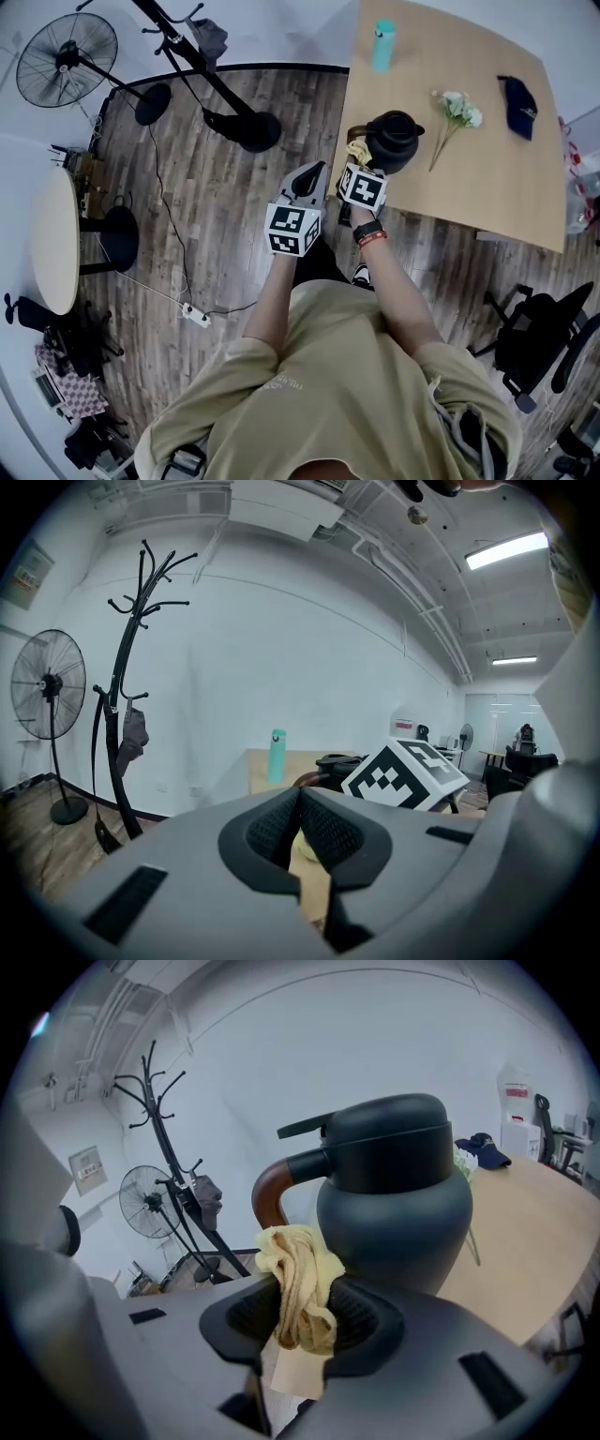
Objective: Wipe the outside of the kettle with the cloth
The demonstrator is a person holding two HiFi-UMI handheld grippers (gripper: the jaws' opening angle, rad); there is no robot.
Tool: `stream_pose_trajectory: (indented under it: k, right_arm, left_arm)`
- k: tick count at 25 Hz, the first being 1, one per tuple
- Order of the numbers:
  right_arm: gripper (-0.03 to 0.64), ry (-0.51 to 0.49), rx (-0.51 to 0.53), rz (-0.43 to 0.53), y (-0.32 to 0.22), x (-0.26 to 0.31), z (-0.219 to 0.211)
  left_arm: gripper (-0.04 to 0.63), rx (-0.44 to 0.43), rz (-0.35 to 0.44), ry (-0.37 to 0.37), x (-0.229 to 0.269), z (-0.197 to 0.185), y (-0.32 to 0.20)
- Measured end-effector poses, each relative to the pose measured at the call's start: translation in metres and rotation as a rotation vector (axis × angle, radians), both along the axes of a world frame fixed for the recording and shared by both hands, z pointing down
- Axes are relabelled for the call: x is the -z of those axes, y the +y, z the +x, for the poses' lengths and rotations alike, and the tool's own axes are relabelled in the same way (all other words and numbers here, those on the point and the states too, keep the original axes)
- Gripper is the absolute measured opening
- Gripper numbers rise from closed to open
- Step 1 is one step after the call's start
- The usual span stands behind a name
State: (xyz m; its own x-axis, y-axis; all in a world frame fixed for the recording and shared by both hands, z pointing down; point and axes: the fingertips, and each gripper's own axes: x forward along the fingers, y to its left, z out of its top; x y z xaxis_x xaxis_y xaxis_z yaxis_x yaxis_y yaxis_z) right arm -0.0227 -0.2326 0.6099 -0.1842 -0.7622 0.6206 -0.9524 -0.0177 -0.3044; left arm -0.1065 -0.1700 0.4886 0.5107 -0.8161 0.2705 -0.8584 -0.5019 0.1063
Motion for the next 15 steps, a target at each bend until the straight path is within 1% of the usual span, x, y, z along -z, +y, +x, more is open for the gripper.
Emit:
stream_pose_trajectory:
  k: [4,8,15]
  right_arm:
    - [0.138,-0.03,-0.042,-0.018,0.0,-0.001,0.002]
    - [0.138,-0.055,-0.044,-0.026,-0.001,-0.004,0.003]
    - [0.138,-0.061,-0.049,-0.031,0.012,-0.008,0.013]
  left_arm:
    - [0.021,0.001,-0.001,0.0,0.0,-0.002,0.001]
    - [0.021,-0.003,-0.006,0.003,-0.002,-0.003,0.0]
    - [0.021,-0.015,-0.007,0.008,-0.004,0.004,0.004]
